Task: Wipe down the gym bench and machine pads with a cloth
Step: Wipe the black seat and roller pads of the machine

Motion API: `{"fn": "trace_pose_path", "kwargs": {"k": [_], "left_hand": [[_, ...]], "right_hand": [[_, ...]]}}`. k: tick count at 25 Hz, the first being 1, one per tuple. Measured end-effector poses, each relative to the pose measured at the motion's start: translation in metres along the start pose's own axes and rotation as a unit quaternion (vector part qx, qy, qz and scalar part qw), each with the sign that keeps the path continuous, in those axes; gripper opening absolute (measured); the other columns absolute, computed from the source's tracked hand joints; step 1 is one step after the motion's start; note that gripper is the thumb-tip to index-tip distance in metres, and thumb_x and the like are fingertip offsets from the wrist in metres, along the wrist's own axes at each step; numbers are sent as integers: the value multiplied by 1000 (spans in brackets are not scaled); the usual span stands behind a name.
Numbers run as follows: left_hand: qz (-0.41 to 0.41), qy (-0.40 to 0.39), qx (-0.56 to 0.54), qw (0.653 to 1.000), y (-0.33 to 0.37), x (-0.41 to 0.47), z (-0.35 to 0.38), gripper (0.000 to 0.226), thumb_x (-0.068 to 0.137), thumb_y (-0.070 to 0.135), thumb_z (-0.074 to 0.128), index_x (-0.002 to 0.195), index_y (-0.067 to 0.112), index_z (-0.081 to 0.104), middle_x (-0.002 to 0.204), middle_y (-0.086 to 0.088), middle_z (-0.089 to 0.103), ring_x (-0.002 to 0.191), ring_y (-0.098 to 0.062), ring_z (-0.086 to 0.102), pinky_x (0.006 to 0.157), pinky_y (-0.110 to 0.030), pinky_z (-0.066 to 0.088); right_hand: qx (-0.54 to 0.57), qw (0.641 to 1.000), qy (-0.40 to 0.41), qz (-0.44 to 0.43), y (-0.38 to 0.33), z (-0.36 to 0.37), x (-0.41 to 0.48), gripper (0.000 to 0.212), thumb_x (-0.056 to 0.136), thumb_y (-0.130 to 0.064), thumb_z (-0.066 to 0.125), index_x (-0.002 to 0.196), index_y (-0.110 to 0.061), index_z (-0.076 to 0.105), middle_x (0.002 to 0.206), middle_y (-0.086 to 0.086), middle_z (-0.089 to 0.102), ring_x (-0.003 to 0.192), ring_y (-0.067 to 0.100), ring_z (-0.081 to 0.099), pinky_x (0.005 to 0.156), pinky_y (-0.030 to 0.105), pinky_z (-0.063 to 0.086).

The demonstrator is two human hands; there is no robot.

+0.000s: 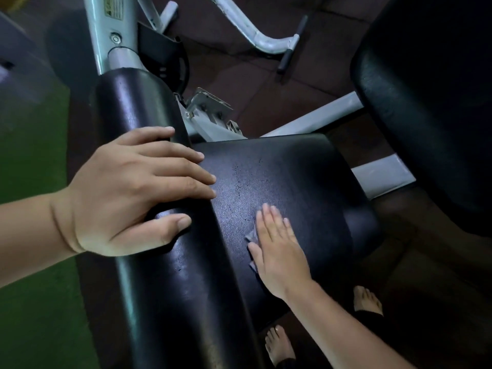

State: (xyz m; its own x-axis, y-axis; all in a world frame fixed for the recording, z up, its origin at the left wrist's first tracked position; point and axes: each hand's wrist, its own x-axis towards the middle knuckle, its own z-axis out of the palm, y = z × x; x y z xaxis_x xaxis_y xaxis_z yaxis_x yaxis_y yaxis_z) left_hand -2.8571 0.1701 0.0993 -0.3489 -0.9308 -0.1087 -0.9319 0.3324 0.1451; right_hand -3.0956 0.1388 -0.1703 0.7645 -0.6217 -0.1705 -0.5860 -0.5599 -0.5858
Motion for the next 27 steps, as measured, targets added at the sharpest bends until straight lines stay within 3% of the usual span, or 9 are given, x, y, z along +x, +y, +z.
{"fn": "trace_pose_path", "kwargs": {"k": [2,7,9,11,14,17,20,23,27], "left_hand": [[2,-2,-1,1000,-1,0,-1,45,89,46,49,120,28,76,132,13,69,133,-17,59,113,-61,35],[0,1,-8,1000,-1,1,1,46,91,48,47,118,27,77,129,12,70,132,-18,60,112,-61,35],[-2,6,-9,1000,0,1,1,46,89,47,47,117,26,78,129,12,70,132,-18,60,112,-61,36],[-4,7,-10,1000,0,1,0,47,89,47,47,118,26,78,129,11,70,132,-18,60,113,-61,36],[-3,11,-11,1000,0,0,0,46,88,46,49,117,25,78,128,10,71,131,-19,61,112,-61,37],[-4,19,-17,1000,0,1,1,45,86,46,52,115,24,79,125,9,73,128,-21,63,110,-62,38],[-8,19,-18,1000,1,1,2,46,85,46,51,115,25,79,125,9,73,128,-20,63,110,-62,38],[-8,10,-19,1000,1,1,1,47,86,46,50,116,25,79,127,11,71,130,-19,62,111,-61,38],[-10,11,-15,1000,0,1,-1,47,86,46,50,117,25,78,128,11,71,131,-19,61,111,-60,37]], "right_hand": [[-29,998,-37,-44,14,-6,27,69,101,-51,6,161,-18,-3,171,-3,-11,156,15,-19,128,41,-2],[-51,980,0,192,50,-40,173,74,106,-47,26,163,-3,10,173,15,4,160,27,0,129,47,5],[-60,991,10,120,-8,-27,195,71,107,-44,24,163,-3,10,172,17,5,159,30,1,129,48,6],[-77,995,-34,-44,-55,-10,167,73,103,-44,7,164,-6,4,173,15,-1,159,29,-3,129,46,4],[-60,970,-81,-220,-22,-10,99,74,100,-51,13,164,-14,10,172,4,1,160,22,-1,129,41,1],[-37,998,-39,-23,65,-39,139,79,98,-56,19,164,-12,15,173,7,6,160,26,4,127,42,2],[-60,993,-1,97,32,-45,204,73,107,-47,30,163,-4,13,172,15,6,159,29,3,129,46,5],[-84,991,-50,-90,-62,-10,176,70,106,-45,14,164,-8,5,173,12,-2,159,28,-5,129,45,0],[-100,912,-101,-385,-31,-12,131,66,106,-48,21,163,-15,22,172,5,13,160,22,1,129,46,8]]}}
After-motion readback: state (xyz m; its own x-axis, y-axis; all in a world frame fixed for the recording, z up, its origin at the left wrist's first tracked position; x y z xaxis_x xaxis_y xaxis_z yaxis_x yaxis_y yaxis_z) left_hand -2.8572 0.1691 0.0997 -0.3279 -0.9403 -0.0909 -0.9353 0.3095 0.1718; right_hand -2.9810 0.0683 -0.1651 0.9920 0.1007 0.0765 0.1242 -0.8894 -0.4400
